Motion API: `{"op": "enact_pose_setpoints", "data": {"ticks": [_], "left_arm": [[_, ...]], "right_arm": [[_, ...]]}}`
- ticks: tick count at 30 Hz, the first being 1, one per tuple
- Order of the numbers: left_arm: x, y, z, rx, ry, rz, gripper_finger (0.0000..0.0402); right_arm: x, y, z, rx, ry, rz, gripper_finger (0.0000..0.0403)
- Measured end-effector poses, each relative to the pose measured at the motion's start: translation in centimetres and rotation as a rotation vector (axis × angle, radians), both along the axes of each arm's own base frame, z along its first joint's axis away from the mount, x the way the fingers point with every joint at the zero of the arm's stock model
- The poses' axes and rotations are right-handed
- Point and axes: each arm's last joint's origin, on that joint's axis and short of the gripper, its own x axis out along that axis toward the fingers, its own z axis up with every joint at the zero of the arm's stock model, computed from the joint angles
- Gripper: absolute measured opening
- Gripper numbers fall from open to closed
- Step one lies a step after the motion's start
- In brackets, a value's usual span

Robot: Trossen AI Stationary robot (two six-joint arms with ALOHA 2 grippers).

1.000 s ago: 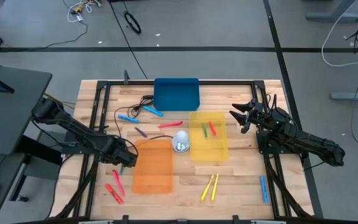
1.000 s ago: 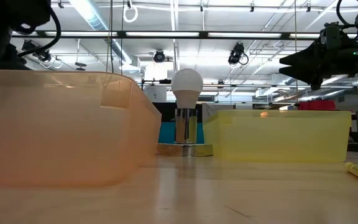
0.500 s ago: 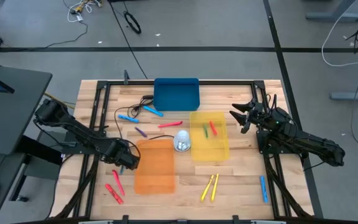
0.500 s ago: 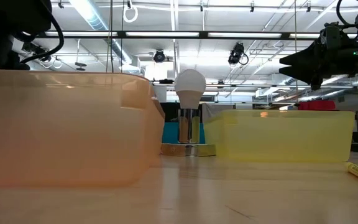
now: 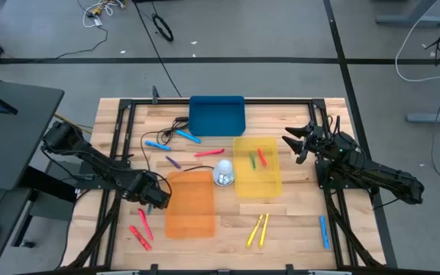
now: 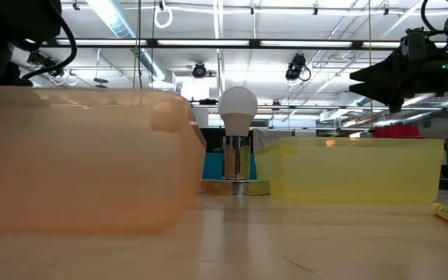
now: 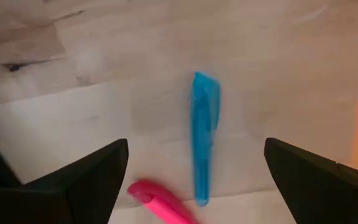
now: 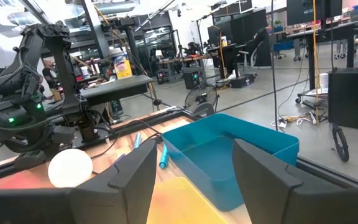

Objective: Pick & Place Markers
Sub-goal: Put the small blue pen into the yellow bin

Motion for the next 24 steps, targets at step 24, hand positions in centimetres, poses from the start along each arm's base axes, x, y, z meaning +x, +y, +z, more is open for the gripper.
{"op": "enact_pose_setpoints", "data": {"ticks": [24], "left_arm": [[-1.7, -0.8, -0.9, 0.013, -0.031, 0.057, 0.0316]], "right_arm": [[0.0, 0.0, 0.0, 0.0, 0.0, 0.0, 0.021]]}}
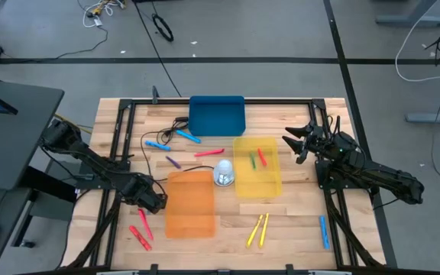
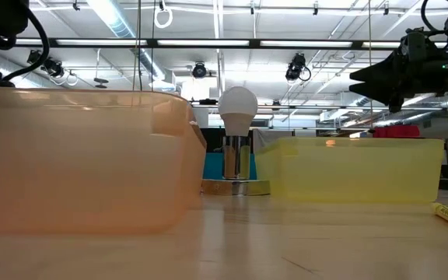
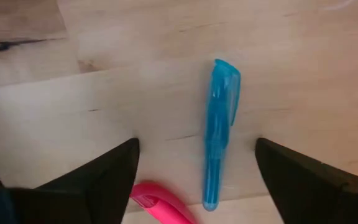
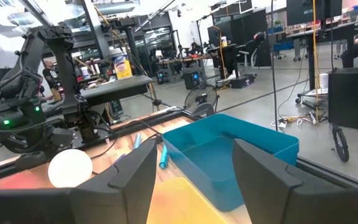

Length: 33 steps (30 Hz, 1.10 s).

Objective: Pick & Place Markers
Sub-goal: Put the small blue pen into the yellow bin

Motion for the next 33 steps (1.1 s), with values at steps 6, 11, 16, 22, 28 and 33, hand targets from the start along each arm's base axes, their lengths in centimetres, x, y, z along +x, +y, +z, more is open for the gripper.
{"op": "enact_pose_setpoints", "data": {"ticks": [6, 11, 16, 22, 28, 33], "left_arm": [[-0.03, -0.02, 0.0, -0.009, 0.007, -0.008, 0.0243], [0.05, -0.12, 0.02, -0.025, 0.002, -0.02, 0.0177], [0.16, -0.21, 0.03, -0.038, -0.007, -0.022, 0.0104], [0.17, -0.23, 0.07, -0.041, -0.01, -0.049, 0.003], [0.15, -0.22, 0.07, -0.04, -0.009, -0.057, 0.003], [0.05, -0.14, 0.2, -0.034, -0.013, -0.059, 0.0031]], "right_arm": [[0.0, 0.0, 0.0, 0.0, 0.0, 0.0, 0.021], [0.0, 0.0, 0.0, 0.0, 0.0, 0.0, 0.021], [0.0, 0.0, 0.0, 0.0, 0.0, 0.0, 0.021], [0.0, 0.0, 0.0, 0.0, 0.0, 0.0, 0.021], [0.0, 0.0, 0.0, 0.0, 0.0, 0.0, 0.021], [0.0, 0.0, 0.0, 0.0, 0.0, 0.0, 0.021]]}}
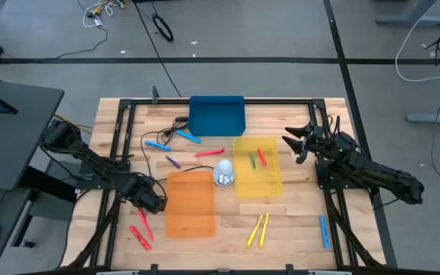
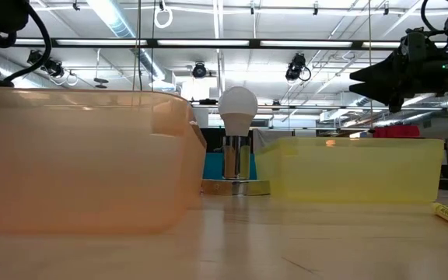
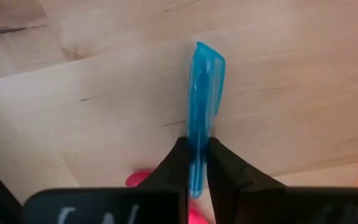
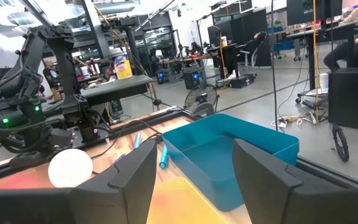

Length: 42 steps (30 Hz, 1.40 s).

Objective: Pick & Place Markers
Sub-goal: Put the small blue pen into the yellow bin

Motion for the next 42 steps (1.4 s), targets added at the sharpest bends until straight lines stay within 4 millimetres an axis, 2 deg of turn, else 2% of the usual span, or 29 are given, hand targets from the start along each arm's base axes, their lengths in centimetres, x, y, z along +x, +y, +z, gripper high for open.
{"op": "enact_pose_setpoints", "data": {"ticks": [7, 26, 37, 42], "left_arm": [[-0.1, 0.3, 1.8, 0.053, -0.003, -0.015, 0.0031], [-0.2, 1.2, 11.0, 0.255, -0.2, -0.116, 0.0031], [-0.8, 2.0, 15.4, 0.322, -0.302, -0.132, 0.0031], [-0.7, 2.0, 16.2, 0.352, -0.335, -0.144, 0.0031]], "right_arm": [[0.0, 0.0, 0.0, 0.0, 0.0, 0.0, 0.021], [0.0, 0.0, 0.0, 0.0, 0.0, 0.0, 0.021], [0.0, 0.0, 0.0, 0.0, 0.0, 0.0, 0.021], [0.0, 0.0, 0.0, 0.0, 0.0, 0.0, 0.021]]}}
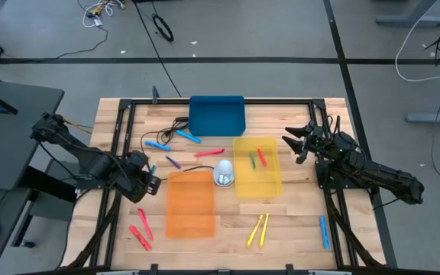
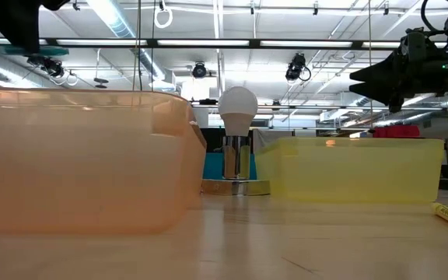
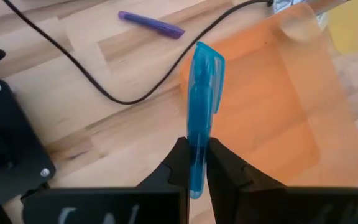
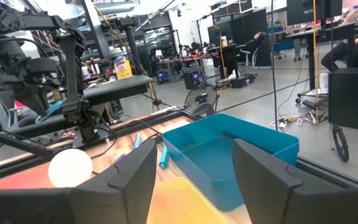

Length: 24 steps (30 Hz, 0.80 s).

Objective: Pick & Place Markers
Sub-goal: Put the small blue pen into the yellow bin

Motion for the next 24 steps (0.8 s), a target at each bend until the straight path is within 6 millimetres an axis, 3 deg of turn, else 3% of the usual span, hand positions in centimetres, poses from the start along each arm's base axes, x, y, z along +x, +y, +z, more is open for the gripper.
{"op": "enact_pose_setpoints", "data": {"ticks": [10, 24], "left_arm": [[1.0, 1.2, 1.1, 0.099, -0.035, -0.051, 0.0031], [7.4, 5.1, 3.9, 0.295, -0.071, -0.204, 0.0031]], "right_arm": [[0.0, 0.0, 0.0, 0.0, 0.0, 0.0, 0.021], [0.0, 0.0, 0.0, 0.0, 0.0, 0.0, 0.021]]}}
